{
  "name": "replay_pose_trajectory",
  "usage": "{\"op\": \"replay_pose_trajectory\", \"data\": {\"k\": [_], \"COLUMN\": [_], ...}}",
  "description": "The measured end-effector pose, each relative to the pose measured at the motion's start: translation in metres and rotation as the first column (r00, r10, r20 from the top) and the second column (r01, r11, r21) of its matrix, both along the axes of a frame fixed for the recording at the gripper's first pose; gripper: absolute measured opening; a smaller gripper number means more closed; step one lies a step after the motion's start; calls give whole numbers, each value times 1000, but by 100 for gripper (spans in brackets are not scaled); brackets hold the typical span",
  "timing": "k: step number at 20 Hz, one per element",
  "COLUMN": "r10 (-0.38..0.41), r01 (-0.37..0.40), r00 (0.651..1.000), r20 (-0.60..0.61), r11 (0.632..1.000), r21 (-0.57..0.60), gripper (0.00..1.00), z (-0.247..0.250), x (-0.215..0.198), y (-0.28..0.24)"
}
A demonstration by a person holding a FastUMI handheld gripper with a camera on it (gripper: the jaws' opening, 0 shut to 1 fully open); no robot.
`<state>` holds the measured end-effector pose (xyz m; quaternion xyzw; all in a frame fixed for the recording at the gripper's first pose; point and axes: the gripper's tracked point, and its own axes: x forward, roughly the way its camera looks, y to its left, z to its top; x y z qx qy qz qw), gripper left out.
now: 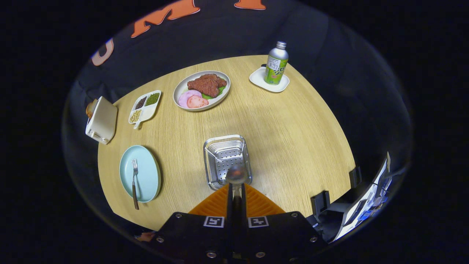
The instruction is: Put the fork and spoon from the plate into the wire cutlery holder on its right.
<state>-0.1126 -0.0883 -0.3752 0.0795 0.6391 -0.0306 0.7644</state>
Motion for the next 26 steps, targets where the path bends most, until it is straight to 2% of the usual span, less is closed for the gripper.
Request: {"op": "replay_pose_trajectory", "data": {"k": [4,6,7,9,12,13,18,19,23,26], "r10": [-35,-47,-57,-82,-79,-65,-47,-39,-17,-2], "r01": [28,30,32,37,46,49,66,70,77,59], "r00": [993,969,946,875,736,695,510,484,399,358], "r20": [115,241,319,477,672,716,859,874,917,934], "r11": [998,997,996,994,997,998,998,998,997,998], "r21": [64,76,83,102,67,42,16,5,-15,-20], "gripper": [10,12,16,26,42,50,70,75,80,85], "z": [22,44,59,95,153,168,238,248,279,294], "x": [33,59,74,106,137,143,152,154,155,154], "y": [4,2,1,4,-6,-9,-6,-5,9,23]}}
